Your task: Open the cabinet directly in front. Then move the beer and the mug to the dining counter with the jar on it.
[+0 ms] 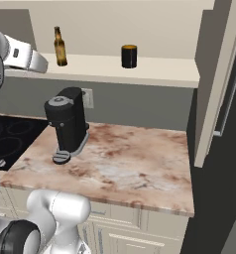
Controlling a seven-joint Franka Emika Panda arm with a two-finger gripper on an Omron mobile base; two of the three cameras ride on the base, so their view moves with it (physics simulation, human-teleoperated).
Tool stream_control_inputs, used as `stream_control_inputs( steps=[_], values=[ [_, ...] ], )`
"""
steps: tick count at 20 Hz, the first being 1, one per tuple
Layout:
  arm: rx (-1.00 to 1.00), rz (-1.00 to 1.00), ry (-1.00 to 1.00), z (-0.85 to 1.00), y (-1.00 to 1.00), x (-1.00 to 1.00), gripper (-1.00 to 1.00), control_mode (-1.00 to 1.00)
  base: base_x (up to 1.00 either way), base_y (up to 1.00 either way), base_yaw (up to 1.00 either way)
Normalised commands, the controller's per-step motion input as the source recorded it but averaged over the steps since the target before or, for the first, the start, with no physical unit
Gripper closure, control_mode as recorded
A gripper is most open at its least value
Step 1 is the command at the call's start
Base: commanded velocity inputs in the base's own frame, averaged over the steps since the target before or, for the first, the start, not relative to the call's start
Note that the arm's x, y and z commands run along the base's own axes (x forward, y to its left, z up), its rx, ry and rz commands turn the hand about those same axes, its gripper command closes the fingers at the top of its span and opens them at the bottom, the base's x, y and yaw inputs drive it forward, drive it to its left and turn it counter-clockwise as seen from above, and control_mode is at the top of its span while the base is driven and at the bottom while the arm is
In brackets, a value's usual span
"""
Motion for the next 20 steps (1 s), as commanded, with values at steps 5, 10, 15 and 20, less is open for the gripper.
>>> stream_control_inputs(
  steps=[5,10,15,20],
  values=[
    [0.0,0.0,-0.07,0.1,0.21,0.67,-1.0,-1.0,0.0,0.0,0.0],
    [0.0,0.0,-0.03,0.04,0.16,0.78,-1.0,-1.0,0.0,0.0,0.0],
    [0.0,0.0,0.0,0.0,0.0,0.79,-1.0,-1.0,0.0,0.0,0.0],
    [0.0,0.0,0.0,0.0,0.08,0.79,-1.0,-1.0,0.0,0.0,0.0]
  ],
)
